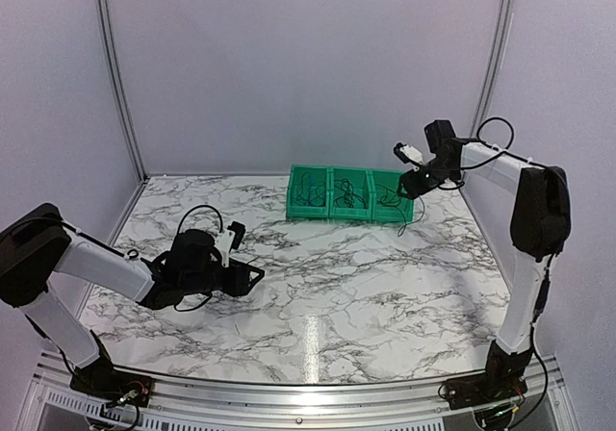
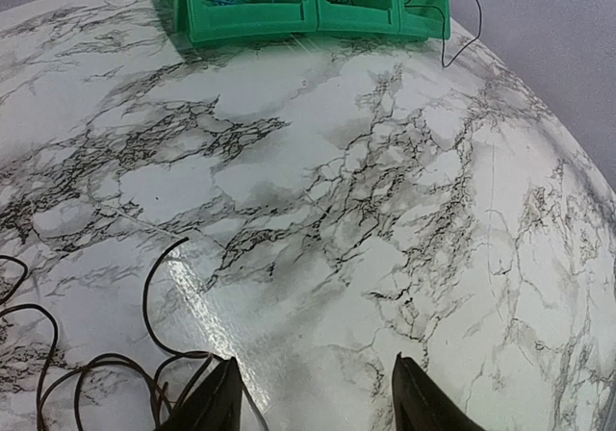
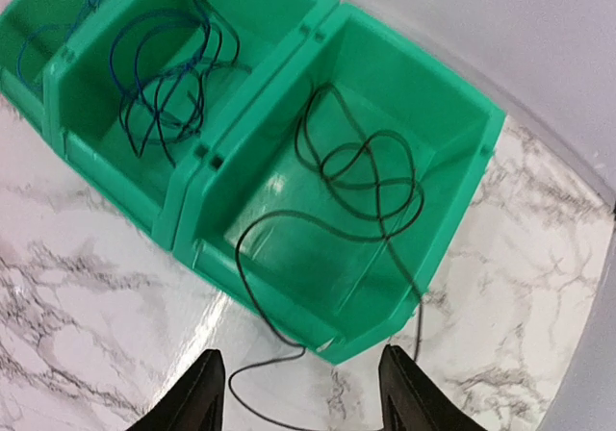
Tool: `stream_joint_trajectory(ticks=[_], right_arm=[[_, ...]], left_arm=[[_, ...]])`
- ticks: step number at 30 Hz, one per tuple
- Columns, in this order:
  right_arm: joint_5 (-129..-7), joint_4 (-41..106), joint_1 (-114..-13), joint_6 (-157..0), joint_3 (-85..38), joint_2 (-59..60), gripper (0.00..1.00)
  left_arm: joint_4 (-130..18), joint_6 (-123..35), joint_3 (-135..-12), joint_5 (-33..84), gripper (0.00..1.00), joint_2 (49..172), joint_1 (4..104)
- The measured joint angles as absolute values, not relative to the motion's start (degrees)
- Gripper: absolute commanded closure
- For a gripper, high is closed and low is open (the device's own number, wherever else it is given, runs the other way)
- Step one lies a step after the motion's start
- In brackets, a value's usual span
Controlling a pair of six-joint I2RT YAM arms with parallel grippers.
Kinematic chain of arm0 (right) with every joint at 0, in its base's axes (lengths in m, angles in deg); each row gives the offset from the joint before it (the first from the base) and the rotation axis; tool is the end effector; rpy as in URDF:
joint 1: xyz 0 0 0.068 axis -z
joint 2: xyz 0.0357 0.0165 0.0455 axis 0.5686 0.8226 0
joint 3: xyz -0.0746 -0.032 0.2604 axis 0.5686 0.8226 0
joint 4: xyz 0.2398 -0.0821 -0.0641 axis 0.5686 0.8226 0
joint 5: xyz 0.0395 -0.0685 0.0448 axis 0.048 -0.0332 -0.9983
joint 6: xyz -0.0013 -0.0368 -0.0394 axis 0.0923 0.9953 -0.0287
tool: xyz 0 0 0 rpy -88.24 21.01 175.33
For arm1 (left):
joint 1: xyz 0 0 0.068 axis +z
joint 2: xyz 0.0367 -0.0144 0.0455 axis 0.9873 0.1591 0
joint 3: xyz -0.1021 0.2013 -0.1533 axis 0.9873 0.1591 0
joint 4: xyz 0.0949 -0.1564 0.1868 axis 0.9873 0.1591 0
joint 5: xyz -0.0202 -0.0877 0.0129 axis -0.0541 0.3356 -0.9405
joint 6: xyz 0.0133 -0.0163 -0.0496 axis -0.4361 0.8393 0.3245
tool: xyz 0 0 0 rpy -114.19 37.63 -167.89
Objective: Untangle the cables
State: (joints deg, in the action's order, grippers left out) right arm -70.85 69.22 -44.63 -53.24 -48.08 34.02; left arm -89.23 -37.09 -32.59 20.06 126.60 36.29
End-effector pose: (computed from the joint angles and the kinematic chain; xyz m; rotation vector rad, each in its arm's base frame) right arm 0.4416 0.0842 0.2649 -0.6824 2.3650 0.1555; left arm 0.2120 -0.2111 0.1497 0.4952 2.0227 -0.7447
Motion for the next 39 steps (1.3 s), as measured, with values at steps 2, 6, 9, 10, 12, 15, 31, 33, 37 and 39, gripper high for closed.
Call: stream_joint_trajectory(ticks=[2,6,9,10,12,15,31,33,37,39], right_arm=[[-70.7,69.9,-44.6,-53.3,-45.0,33.6,0.44],[-70.1,70.9,-44.4,-53.1,-41.2,32.6,0.44],[-69.1,70.9,-44.1,-52.4,-37.0,29.7,0.44],[-68.8,70.8,-44.0,-52.3,-35.9,28.9,0.44],[-68.1,69.9,-43.8,-52.3,-32.6,26.9,0.43],[-67.6,69.0,-43.7,-52.4,-28.9,25.0,0.41],[-68.6,65.9,-43.6,-54.1,-31.9,33.8,0.37],[-68.6,65.1,-43.6,-54.1,-31.9,34.8,0.39],[-68.6,63.7,-43.6,-54.0,-31.9,36.2,0.46],[-68.6,63.4,-43.6,-54.0,-32.1,36.6,0.48]], left_arm=[[-89.3,-37.1,-32.6,20.2,0.44,126.6,36.3],[-89.2,-37.1,-32.6,20.3,0.44,126.6,36.3],[-89.3,-37.1,-32.6,20.5,0.44,126.8,36.3],[-89.3,-37.1,-32.7,20.6,0.44,127.1,36.3],[-89.2,-37.1,-33.1,20.9,0.44,128.0,36.3],[-89.2,-37.0,-33.8,21.4,0.44,129.2,36.3],[-89.2,-36.5,-34.5,21.8,0.43,130.1,36.3],[-89.2,-36.3,-34.5,21.8,0.42,130.1,36.2],[-89.2,-35.9,-34.5,21.8,0.42,130.1,36.0],[-89.2,-35.8,-34.5,21.8,0.42,130.1,35.9]])
